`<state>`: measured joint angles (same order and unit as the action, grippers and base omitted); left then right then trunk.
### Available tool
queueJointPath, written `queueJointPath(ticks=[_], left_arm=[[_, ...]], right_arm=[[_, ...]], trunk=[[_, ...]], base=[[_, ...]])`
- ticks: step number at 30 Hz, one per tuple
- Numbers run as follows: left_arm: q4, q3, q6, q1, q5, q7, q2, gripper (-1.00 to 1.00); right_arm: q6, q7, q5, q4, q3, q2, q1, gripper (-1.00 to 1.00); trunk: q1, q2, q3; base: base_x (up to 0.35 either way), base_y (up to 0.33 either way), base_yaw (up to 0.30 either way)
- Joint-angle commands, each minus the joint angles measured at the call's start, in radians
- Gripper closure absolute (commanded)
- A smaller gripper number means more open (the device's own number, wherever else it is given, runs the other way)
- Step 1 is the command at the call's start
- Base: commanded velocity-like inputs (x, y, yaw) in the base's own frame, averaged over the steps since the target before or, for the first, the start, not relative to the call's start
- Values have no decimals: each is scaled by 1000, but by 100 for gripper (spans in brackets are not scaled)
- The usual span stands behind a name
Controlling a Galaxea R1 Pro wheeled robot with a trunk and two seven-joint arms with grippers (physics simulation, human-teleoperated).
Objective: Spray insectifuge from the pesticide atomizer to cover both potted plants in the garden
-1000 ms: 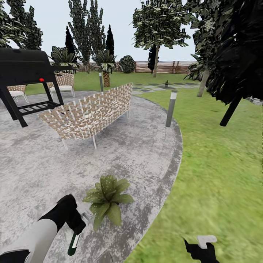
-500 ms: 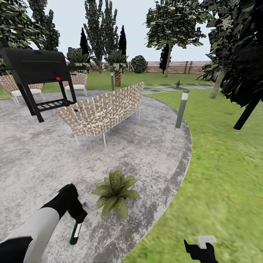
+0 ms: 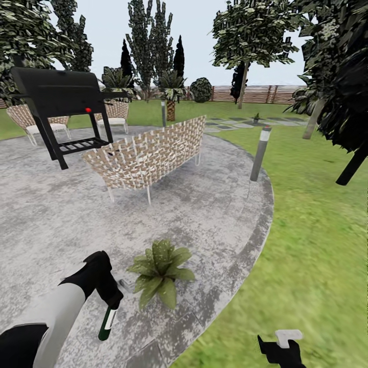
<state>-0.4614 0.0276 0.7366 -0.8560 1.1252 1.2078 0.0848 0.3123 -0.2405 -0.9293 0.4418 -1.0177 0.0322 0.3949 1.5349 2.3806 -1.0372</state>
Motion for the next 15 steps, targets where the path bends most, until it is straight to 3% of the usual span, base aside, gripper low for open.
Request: queueJointPath(ticks=[1,9,15], left_arm=[[-1,3,9,0,7,8,0,100],[-1,3,9,0,7,8,-1,100],[7,-2,5,6,8,7,7,100]], right_arm=[[4,-8,-5,2,-9,1,1,-100],[4,-8,-5,2,-8,1,1,-100],[4,-8,-5,2,-8,1,1,-100]], trunk=[[0,0,-1],[0,0,-1],[0,0,-1]], base=[[59,-263,0],[8,-263,0],[0,-36,145]])
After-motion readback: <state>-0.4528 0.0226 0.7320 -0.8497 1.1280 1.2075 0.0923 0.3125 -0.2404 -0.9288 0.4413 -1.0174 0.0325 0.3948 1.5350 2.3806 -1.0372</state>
